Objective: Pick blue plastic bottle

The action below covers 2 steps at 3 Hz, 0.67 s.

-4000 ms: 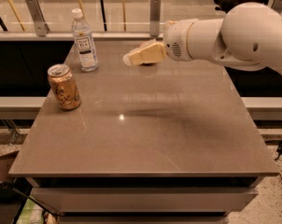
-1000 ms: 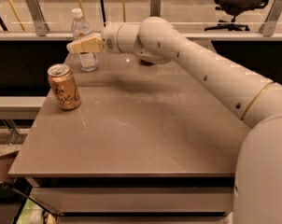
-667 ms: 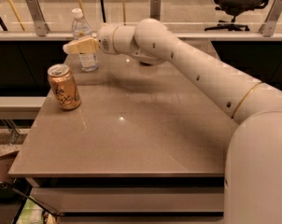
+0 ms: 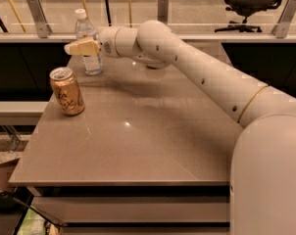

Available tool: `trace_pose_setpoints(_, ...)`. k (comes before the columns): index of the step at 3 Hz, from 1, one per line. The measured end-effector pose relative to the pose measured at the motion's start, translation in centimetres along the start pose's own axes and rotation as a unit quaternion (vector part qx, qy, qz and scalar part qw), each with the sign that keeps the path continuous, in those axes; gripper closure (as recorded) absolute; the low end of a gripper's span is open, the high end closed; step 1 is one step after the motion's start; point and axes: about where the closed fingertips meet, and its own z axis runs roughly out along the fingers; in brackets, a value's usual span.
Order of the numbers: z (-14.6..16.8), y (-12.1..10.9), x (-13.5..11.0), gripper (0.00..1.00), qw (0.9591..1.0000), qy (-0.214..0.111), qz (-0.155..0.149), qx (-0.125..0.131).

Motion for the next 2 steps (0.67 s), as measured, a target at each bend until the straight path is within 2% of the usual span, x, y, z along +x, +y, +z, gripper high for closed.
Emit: trace_pose_setpoints(2, 0.39, 0.42, 0.05, 0.63, 1.0, 0.0, 0.0, -0.004)
